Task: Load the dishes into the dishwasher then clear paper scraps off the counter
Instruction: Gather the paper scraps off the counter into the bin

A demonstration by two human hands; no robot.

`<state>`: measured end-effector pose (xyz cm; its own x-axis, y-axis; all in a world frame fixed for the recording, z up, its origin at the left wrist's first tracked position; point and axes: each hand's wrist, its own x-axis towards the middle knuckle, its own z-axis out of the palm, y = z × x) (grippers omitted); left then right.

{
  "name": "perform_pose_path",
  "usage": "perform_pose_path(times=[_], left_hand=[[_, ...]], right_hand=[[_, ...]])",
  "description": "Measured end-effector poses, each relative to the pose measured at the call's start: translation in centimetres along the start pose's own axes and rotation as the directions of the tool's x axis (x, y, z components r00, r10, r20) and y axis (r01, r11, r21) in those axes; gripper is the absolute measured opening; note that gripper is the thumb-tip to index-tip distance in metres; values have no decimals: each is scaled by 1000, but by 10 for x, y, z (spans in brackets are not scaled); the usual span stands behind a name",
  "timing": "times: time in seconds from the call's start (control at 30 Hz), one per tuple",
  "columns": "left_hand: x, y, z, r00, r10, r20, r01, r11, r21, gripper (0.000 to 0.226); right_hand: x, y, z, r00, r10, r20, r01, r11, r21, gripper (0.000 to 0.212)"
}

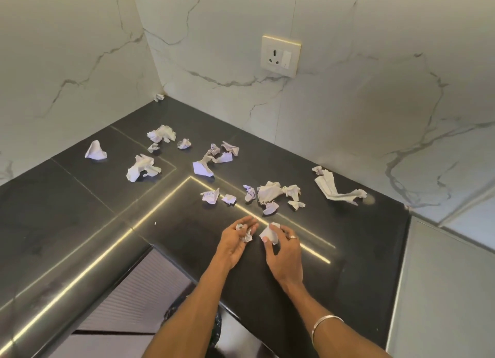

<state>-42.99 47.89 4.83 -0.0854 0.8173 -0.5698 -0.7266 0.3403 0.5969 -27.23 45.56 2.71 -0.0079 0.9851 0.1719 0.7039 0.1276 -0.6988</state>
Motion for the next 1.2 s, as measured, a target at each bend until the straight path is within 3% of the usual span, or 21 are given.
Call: perform_pose_path(times=[0.2, 0.43, 0.6, 0.67, 0.77, 0.9, 1.1, 1.2], left_hand=[[-4, -6, -2, 999, 29, 25, -29, 999, -35, 26], [-12, -4, -5, 1000, 16, 15, -16, 1000, 3, 27], [-11, -7, -9, 999, 37, 27, -38, 999, 39, 31], [-12, -6, -9, 999, 35, 30, -37, 997, 72, 33], [-12, -4, -11, 998, 30, 58, -36, 994, 100, 33], [-15, 1, -17, 994, 2, 110, -7, 999, 41, 32], [-10, 3, -27, 994, -59, 94, 63, 997, -40, 53], [-9, 3, -25, 998, -48, 36, 46, 998, 41, 44]], right_hand=[[-1, -5, -4, 999, -43, 11, 43, 999, -6, 46], [-11, -9, -3, 1000, 6, 29, -8, 997, 82, 45], [-1, -33, -4, 951, 301, -64, -262, 901, 346, 35], [4, -44, -5, 936, 345, -74, -282, 858, 430, 30], [2, -61, -2, 966, 249, -74, -190, 871, 454, 30], [5, -75, 10, 986, 147, 80, -168, 870, 464, 36], [12, -88, 26, 976, 59, 208, -119, 950, 288, 19], [19, -92, 28, 949, 15, 314, -66, 986, 153, 11]])
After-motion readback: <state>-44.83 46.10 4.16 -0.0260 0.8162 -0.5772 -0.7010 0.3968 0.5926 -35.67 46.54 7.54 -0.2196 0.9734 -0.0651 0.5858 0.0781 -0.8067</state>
